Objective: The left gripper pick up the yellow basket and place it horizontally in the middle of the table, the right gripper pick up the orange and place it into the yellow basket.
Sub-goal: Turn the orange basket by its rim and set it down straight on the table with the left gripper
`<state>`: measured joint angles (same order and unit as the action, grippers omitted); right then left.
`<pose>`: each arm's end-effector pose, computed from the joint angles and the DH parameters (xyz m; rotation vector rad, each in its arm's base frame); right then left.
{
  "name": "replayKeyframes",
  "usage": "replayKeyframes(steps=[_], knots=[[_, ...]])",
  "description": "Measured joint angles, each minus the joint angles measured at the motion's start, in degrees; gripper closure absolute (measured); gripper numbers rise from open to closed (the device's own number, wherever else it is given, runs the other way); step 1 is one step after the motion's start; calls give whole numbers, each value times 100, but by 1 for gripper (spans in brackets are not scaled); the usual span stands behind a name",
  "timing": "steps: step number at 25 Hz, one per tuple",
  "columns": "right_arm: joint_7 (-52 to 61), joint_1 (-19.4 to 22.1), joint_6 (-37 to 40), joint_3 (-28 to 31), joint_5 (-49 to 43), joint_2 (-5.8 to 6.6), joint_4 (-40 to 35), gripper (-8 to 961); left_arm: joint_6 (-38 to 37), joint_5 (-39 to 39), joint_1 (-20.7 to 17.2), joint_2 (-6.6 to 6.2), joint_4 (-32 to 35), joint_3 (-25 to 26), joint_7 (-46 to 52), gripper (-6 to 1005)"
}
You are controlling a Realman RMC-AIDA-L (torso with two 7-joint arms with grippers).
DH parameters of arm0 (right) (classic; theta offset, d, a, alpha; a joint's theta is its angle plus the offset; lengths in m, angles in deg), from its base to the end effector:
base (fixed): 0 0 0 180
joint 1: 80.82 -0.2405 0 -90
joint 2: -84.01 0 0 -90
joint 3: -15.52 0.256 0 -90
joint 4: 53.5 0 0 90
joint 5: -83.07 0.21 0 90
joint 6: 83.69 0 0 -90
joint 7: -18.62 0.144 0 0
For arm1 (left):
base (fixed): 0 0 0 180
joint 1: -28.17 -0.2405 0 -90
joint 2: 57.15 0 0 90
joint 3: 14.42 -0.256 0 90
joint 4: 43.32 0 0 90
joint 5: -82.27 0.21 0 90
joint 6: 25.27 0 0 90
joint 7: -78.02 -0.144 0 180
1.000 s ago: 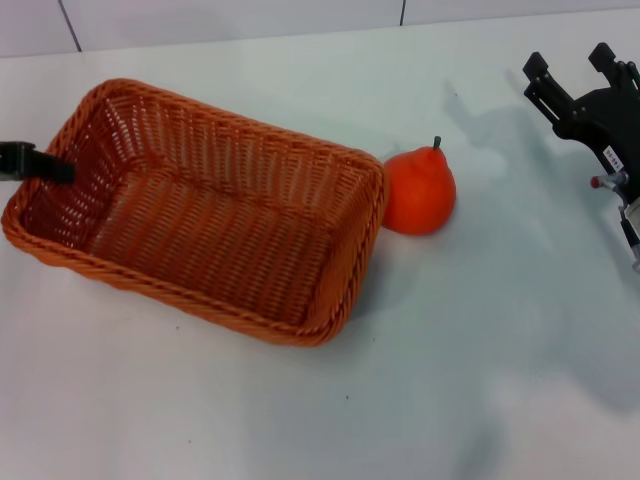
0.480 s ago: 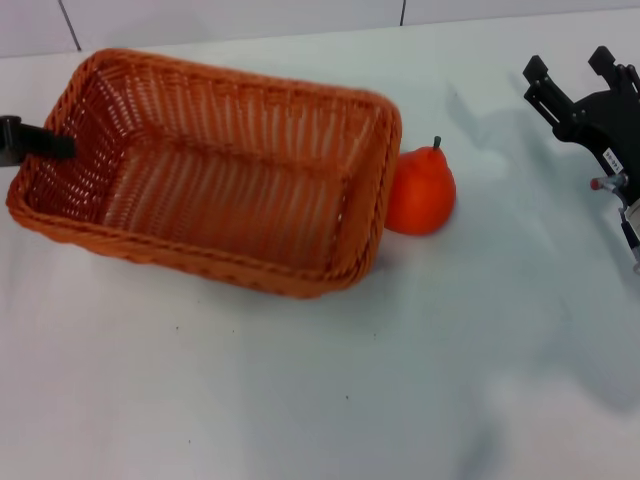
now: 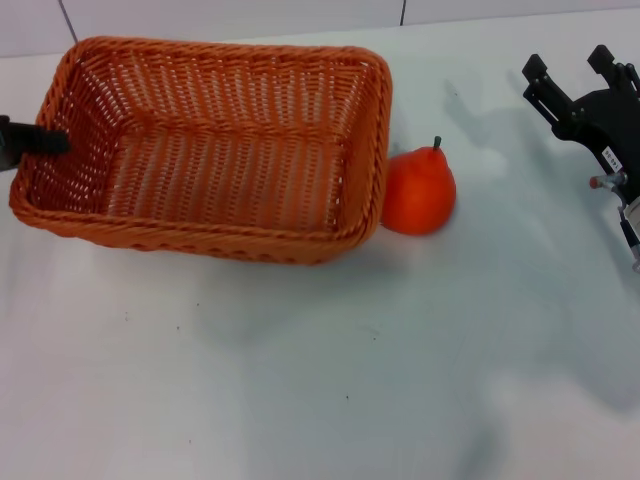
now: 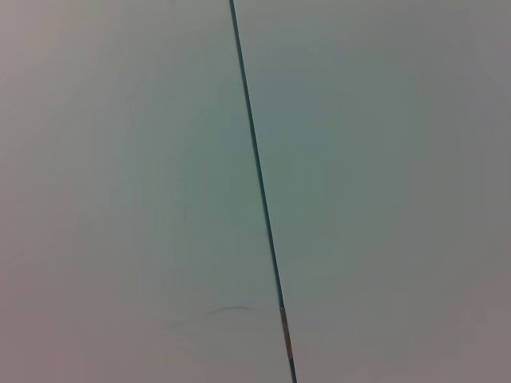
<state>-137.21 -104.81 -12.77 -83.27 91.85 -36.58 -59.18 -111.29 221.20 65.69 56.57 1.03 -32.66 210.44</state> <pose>0.3250 0.3204 -0.0165 -0.6965 -1.7938 -1.4159 -0.2997 0.3732 0.0831 -2.0951 -1.7101 -0.5832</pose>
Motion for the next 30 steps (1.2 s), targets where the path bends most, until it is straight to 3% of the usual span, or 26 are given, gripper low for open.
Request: replayKeyframes(steps=[1, 2, 8, 14, 23, 30], knots=[[0, 0, 0, 0, 1, 0, -1, 22, 0, 0, 0, 0, 0, 0, 0, 829], [0, -1, 0, 1, 0, 1, -2, 22, 162, -59, -113, 143, 151, -1, 1, 829], [0, 22, 0, 0, 0, 0, -2, 22, 486, -84, -297, 538, 637, -27, 3, 829], [0, 33, 1, 0, 0, 0, 12, 21, 734, -150, -442, 780, 846, -5, -1, 828], [0, 33, 1, 0, 0, 0, 35, 21, 916, -409, -665, 978, 936, -8, 1, 828], [0, 13, -8, 0, 0, 9, 49, 21, 944, -506, -759, 994, 936, -41, -17, 830]])
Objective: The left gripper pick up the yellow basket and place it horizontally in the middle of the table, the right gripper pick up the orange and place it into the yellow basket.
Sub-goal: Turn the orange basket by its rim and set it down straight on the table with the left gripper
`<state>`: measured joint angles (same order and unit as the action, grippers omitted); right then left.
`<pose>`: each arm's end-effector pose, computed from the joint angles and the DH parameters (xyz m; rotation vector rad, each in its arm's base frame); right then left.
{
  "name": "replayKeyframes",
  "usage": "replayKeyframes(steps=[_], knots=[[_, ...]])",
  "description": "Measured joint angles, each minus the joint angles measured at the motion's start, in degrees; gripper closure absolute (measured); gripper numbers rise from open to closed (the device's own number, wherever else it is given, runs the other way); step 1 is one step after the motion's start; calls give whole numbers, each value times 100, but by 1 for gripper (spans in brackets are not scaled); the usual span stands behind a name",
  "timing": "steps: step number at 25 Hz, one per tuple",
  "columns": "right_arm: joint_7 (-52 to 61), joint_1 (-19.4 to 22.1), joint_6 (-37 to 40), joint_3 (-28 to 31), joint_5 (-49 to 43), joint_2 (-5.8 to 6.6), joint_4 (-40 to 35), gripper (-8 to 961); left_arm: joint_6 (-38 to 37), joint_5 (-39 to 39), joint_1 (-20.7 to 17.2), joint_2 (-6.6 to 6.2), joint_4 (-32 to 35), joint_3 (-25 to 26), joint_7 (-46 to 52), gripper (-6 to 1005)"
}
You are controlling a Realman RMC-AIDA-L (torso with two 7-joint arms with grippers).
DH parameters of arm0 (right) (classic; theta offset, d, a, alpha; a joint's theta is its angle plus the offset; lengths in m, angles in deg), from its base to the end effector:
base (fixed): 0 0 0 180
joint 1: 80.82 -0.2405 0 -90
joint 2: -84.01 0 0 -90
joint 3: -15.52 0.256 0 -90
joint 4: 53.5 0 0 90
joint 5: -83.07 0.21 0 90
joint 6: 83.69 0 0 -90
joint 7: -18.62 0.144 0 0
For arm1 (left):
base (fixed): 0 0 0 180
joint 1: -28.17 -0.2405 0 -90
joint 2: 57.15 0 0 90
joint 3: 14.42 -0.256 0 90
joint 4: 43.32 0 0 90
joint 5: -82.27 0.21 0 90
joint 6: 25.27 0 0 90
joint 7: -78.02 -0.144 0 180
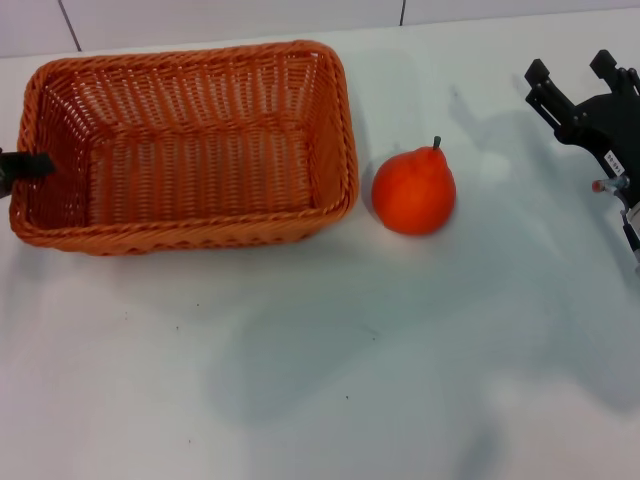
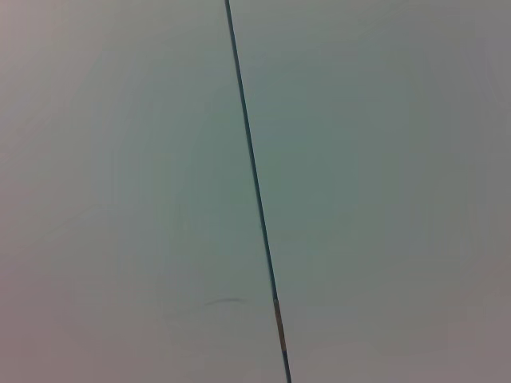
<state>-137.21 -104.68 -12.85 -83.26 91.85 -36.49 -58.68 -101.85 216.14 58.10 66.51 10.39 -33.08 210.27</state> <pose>0.3284 0.3185 -0.0163 -0.7063 -1.7989 -1.4231 -0.3228 0.3474 0.0579 -1.8475 -1.7033 -0.6827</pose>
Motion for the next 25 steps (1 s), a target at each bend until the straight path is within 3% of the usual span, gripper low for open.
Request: replayKeyframes(steps=[17, 22, 25], knots=[[-7, 13, -1, 0, 0, 0, 0, 21, -25, -70, -43, 18, 248, -401, -24, 830], [-9, 5, -1, 0, 0, 0, 0, 21, 51, -87, -43, 18, 247, -402, -41, 724], [-9, 4, -1, 0, 0, 1, 0, 21, 131, -124, -47, 17, 245, -399, -125, 600]])
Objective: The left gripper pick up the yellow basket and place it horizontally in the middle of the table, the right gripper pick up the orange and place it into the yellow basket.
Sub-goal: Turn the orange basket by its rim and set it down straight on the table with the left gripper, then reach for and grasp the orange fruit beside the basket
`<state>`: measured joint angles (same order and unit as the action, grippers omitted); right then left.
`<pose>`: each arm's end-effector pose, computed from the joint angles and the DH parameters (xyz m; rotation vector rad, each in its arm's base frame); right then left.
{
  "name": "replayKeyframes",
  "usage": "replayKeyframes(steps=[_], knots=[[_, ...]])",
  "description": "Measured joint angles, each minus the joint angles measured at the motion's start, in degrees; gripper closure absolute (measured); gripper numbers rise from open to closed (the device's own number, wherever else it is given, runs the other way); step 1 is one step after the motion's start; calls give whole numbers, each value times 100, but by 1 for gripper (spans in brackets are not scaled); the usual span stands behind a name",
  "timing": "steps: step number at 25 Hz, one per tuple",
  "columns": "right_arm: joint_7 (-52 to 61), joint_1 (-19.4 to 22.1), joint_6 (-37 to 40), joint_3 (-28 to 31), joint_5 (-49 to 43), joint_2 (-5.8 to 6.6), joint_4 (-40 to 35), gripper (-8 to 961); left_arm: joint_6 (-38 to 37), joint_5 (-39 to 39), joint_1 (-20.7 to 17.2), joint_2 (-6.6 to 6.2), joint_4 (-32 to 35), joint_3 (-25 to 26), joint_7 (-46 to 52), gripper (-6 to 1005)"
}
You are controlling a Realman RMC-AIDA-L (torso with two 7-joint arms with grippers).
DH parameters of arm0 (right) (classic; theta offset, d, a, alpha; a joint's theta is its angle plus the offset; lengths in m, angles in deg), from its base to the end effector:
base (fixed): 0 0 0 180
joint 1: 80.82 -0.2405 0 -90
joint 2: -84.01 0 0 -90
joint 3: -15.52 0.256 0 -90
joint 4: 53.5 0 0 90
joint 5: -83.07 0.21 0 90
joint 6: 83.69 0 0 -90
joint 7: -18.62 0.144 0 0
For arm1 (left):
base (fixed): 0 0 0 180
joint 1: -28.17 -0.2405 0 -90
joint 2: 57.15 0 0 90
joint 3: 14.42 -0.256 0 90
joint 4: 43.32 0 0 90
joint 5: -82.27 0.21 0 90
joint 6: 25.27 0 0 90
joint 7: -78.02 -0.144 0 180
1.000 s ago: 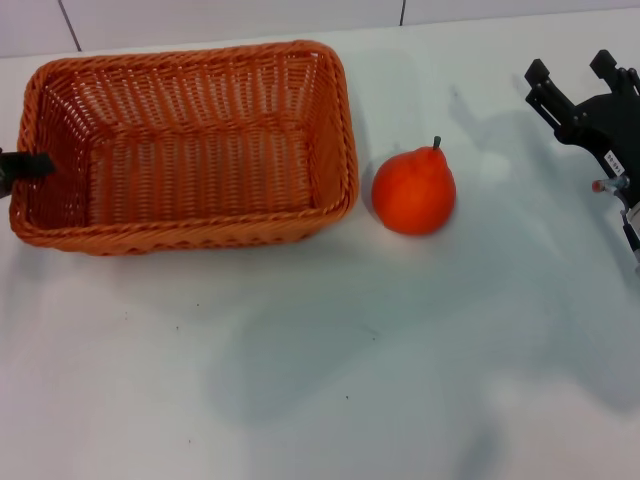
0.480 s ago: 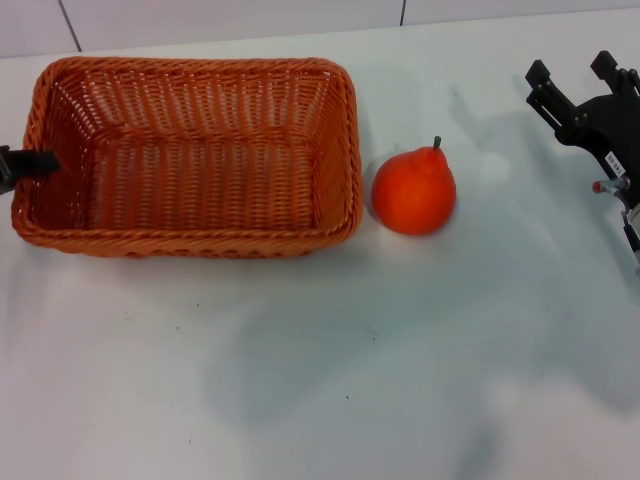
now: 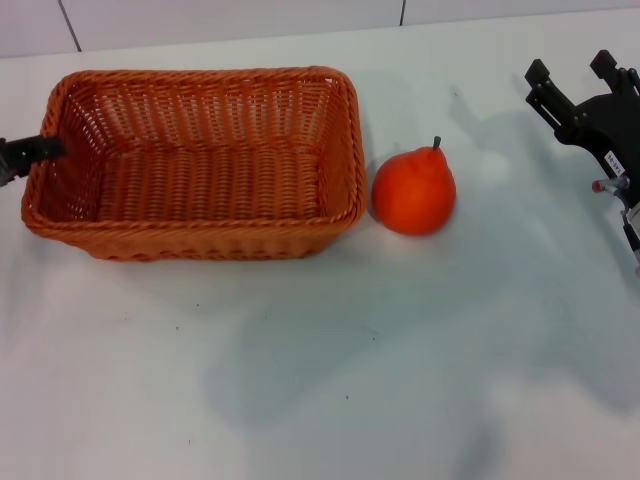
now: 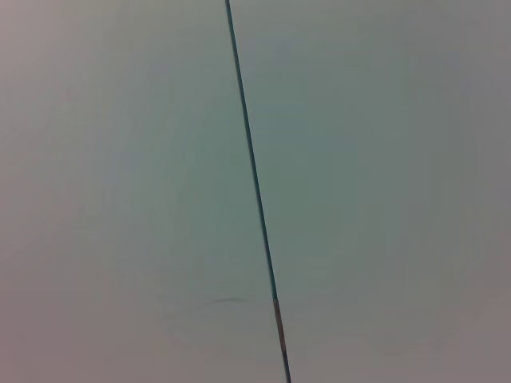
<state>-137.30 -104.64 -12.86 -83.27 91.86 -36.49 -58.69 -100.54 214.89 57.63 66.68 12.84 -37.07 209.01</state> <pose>0.3286 0.3183 -0.0163 -0.7058 -1.7997 -1.4246 -0.3148 0.3538 0.0619 -1.8980 -1.6106 -0.6400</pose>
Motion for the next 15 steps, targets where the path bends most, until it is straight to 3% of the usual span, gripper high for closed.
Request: replayKeyframes(steps=[7, 15], knots=[[0, 15, 7, -6, -120, 0, -43, 21, 145, -404, -140, -4, 75, 30, -183, 321], [705, -111, -137, -10, -1154, 11, -284, 21, 241, -2271, -649, 10, 456, 65, -1168, 157]])
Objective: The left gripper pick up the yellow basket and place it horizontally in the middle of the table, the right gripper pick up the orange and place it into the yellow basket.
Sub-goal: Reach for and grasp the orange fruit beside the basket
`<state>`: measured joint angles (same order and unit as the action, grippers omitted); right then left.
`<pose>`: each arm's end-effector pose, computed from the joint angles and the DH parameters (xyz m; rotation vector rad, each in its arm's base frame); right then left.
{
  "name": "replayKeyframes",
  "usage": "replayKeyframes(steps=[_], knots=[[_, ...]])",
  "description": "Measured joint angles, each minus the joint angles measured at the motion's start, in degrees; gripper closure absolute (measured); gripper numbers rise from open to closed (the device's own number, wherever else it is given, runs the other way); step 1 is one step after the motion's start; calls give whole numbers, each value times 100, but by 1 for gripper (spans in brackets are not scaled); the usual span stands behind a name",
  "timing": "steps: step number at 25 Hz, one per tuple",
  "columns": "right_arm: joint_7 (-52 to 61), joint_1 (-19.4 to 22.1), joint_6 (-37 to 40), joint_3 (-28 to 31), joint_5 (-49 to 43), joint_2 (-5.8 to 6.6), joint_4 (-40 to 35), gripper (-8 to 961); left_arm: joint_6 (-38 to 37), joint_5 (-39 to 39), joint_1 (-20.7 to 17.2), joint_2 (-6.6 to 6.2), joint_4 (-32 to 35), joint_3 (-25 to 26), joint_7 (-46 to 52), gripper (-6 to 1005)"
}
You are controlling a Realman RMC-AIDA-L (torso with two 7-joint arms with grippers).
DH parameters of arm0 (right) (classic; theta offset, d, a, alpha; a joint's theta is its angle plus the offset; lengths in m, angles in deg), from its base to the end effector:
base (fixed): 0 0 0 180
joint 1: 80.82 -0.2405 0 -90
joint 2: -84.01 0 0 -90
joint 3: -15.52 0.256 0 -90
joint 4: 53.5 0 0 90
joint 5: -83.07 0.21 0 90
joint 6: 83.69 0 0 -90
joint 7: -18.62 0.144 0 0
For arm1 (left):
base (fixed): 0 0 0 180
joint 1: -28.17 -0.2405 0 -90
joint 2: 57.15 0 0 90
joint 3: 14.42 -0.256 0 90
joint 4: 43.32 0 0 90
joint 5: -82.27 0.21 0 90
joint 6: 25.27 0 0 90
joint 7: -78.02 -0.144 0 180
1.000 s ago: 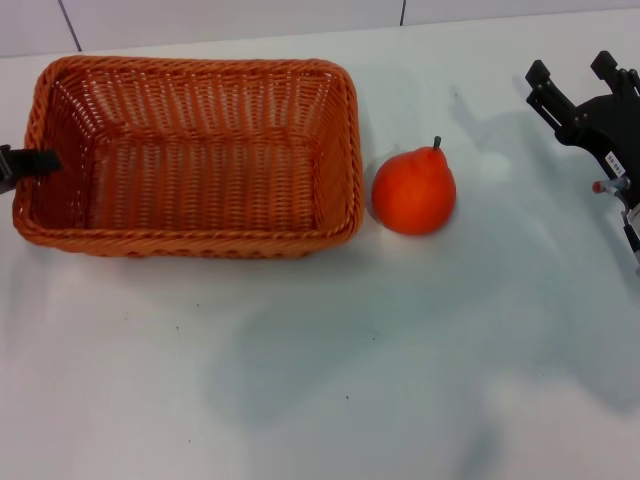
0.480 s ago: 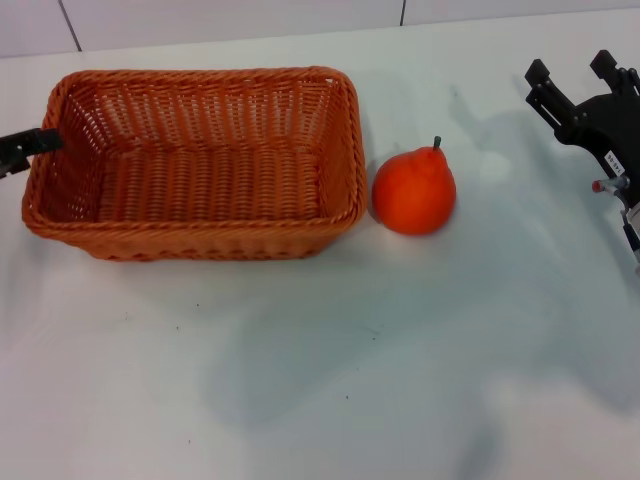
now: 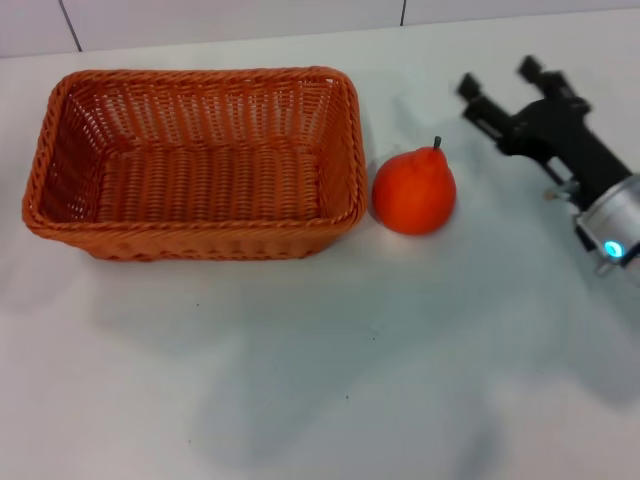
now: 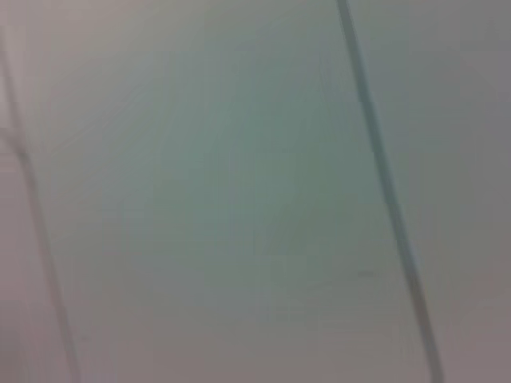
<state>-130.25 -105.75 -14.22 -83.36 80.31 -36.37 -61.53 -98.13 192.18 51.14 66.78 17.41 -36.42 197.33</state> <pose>0.3021 0.3243 -0.0380 -0.6883 -1.9203 -1.1853 -0.3145 0.3439 0.1175 -1.7571 -1.2839 -0.9573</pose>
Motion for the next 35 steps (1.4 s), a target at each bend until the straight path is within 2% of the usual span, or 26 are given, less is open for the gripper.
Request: replayKeyframes(steps=[3, 6, 35], knots=[[190, -94, -143, -2, -546, -32, -70, 21, 14, -765, -164, 3, -83, 3, -545, 103], [337, -149, -217, -7, -997, -51, -77, 21, 16, -1258, -246, 4, -310, -16, -974, 104], [828, -77, -1075, -228, -1378, -65, 37, 37, 93, -1336, -259, -1, -526, 1, -1369, 108]])
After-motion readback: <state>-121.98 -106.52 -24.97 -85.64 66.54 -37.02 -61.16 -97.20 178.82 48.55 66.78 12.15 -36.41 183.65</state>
